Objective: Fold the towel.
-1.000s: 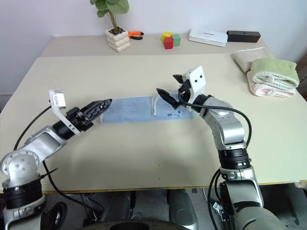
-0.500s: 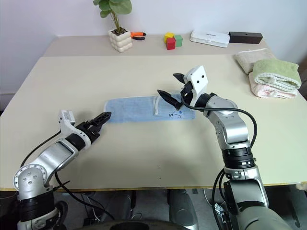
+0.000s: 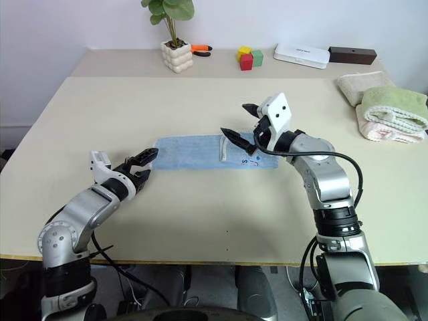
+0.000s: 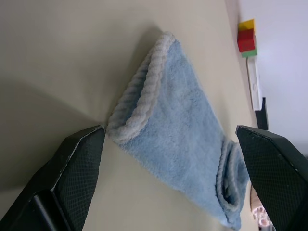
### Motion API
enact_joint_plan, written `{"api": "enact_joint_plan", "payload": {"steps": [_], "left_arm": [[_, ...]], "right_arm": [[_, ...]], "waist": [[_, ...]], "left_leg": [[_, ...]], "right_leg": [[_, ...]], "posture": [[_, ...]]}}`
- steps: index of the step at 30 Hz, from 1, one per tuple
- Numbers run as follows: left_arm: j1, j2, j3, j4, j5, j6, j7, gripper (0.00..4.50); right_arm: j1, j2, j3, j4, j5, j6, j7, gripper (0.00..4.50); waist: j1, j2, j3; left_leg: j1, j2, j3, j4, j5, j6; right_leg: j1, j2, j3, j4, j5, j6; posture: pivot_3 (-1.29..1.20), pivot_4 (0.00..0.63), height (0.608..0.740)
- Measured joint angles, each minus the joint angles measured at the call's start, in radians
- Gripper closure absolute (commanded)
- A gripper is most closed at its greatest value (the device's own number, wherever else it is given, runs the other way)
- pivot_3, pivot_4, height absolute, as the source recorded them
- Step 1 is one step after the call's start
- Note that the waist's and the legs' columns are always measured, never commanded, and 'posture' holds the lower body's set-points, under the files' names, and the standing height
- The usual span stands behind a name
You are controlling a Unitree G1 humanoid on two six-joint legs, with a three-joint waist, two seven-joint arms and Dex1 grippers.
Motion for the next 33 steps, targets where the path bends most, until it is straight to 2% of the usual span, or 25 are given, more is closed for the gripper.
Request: {"api": "enact_joint_plan", "payload": {"steps": [1, 4, 11, 30, 31, 33], "left_arm": [[-0.018, -0.006, -0.002, 0.022, 0.003, -0.005, -0.003, 0.00], [-0.071, -0.032, -0.012, 0.091, 0.010, -0.023, -0.012, 0.89], [-0.105, -0.036, -0.023, 0.189, 0.056, -0.019, -0.046, 4.39], [-0.132, -0.038, -0.032, 0.212, 0.074, -0.014, -0.075, 4.46], [-0.134, -0.031, -0.032, 0.215, 0.085, -0.014, -0.088, 4.46], [-0.189, 0.072, -0.050, 0.262, 0.162, -0.001, -0.174, 4.46]], "right_arm": [[0.005, -0.001, 0.000, -0.006, 0.003, 0.003, 0.002, 0.04], [0.034, -0.025, 0.010, -0.047, 0.008, 0.012, 0.035, 0.00], [0.098, -0.138, -0.006, -0.134, 0.097, 0.051, 0.168, 0.00], [0.098, -0.137, -0.013, -0.158, 0.142, 0.055, 0.154, 0.00], [0.098, -0.138, -0.013, -0.158, 0.142, 0.054, 0.155, 0.00], [0.098, -0.140, -0.013, -0.158, 0.140, 0.047, 0.156, 0.00]], "waist": [[0.003, 0.001, -0.001], [0.009, 0.001, -0.001], [0.011, 0.001, 0.000], [-0.004, 0.001, 0.000], [-0.003, 0.001, 0.000], [-0.006, -0.002, 0.001]], "left_leg": [[0.000, 0.000, 0.000, 0.001, 0.000, 0.000], [0.000, 0.000, 0.000, 0.002, 0.000, 0.000], [-0.001, -0.001, 0.000, 0.002, 0.000, 0.000], [-0.001, 0.000, -0.001, 0.002, 0.000, 0.000], [-0.001, 0.000, -0.001, 0.002, 0.000, 0.000], [-0.002, 0.000, -0.002, 0.002, 0.001, -0.002]], "right_leg": [[0.001, 0.000, 0.000, 0.000, 0.000, 0.000], [0.002, 0.000, 0.000, -0.002, 0.000, 0.000], [0.001, 0.000, 0.000, -0.003, 0.000, 0.000], [0.002, 0.000, 0.000, -0.003, 0.000, 0.001], [0.002, 0.000, 0.000, -0.003, 0.000, 0.001], [-0.001, 0.002, 0.000, -0.002, 0.000, 0.000]], "posture": [[0.00, 0.150, 0.740], [0.00, 0.150, 0.740], [0.00, 0.150, 0.740], [0.00, 0.150, 0.740], [0.00, 0.150, 0.740], [0.00, 0.150, 0.740]]}}
